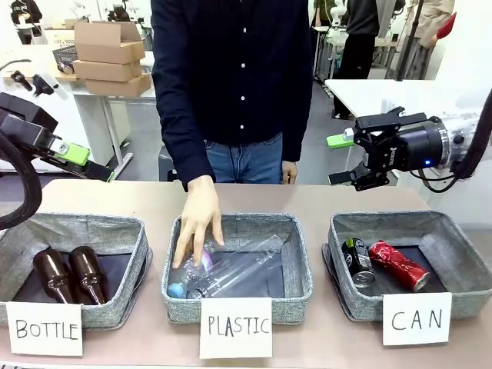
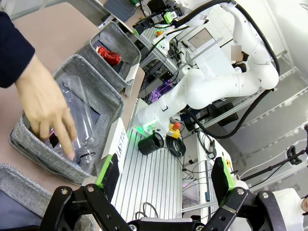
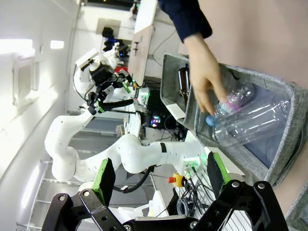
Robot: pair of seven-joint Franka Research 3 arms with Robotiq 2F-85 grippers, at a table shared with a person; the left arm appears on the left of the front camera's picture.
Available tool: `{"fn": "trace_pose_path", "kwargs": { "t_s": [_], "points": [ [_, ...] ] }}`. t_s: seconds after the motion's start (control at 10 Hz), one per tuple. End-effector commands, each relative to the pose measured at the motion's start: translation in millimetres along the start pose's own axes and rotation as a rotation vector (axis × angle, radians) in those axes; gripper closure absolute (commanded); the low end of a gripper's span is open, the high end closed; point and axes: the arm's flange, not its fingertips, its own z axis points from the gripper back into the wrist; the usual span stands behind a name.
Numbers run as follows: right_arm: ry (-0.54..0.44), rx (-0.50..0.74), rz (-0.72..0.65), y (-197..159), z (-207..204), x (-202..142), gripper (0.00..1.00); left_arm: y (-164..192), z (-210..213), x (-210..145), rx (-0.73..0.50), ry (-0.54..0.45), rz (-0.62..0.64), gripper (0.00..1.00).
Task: Sort the can waste into the basket.
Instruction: Pick up the can waste from the table and place it in the right Fabric basket.
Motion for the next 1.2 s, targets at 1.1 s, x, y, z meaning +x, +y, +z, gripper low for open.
{"fn": "trace_pose_path", "kwargs": {
  "t_s": [1.1],
  "points": [
    [0.006,0.01,0.02,0.5,1.2,3.1,0.0,-5.2,-1.2,3.8,-0.002,-0.012,0.012,0.0]
  ]
}}
